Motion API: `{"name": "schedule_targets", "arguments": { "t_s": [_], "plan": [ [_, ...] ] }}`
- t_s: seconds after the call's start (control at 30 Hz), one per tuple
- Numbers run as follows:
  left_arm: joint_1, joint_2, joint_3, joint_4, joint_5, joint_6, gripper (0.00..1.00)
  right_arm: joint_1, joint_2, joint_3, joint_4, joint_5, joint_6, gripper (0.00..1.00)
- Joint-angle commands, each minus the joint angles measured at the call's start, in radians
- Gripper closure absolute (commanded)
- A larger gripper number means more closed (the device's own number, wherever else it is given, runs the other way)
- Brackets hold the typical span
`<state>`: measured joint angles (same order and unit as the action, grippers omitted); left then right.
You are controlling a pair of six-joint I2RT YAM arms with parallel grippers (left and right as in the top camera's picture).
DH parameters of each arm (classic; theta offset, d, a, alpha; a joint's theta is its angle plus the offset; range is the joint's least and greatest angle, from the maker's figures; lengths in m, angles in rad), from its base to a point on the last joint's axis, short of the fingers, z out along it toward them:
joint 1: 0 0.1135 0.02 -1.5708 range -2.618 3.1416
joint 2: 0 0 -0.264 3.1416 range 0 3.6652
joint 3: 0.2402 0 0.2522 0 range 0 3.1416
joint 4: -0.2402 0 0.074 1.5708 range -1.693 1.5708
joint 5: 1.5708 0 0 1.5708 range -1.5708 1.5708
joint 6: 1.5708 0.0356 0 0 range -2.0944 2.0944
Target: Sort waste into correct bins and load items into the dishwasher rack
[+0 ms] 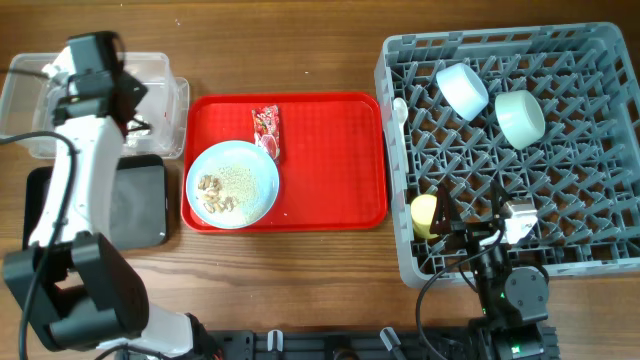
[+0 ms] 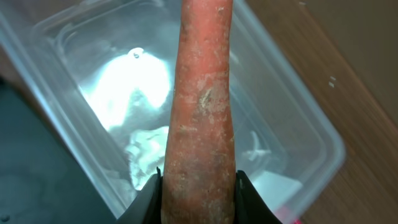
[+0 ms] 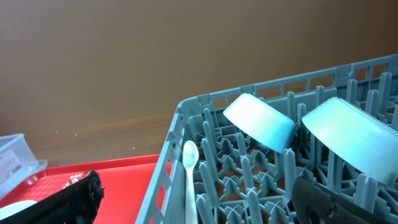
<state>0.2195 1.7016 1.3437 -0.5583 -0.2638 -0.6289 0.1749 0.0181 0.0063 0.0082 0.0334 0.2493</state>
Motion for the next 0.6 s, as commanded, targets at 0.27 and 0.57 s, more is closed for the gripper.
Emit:
{"name": "schedule_targets", "arguments": {
  "t_s": [0.27, 0.57],
  "plan": [
    [0.113, -0.024, 0.004, -0.407, 0.071, -0.182, 0.96, -0.004, -0.008, -0.001, 0.003, -0.006, 0.016, 0.0],
    [0.233, -0.024, -0.063, -0.517, 0.011, -0.301, 0.96, -0.004, -0.008, -0.001, 0.003, -0.006, 0.016, 0.0]
  ]
}}
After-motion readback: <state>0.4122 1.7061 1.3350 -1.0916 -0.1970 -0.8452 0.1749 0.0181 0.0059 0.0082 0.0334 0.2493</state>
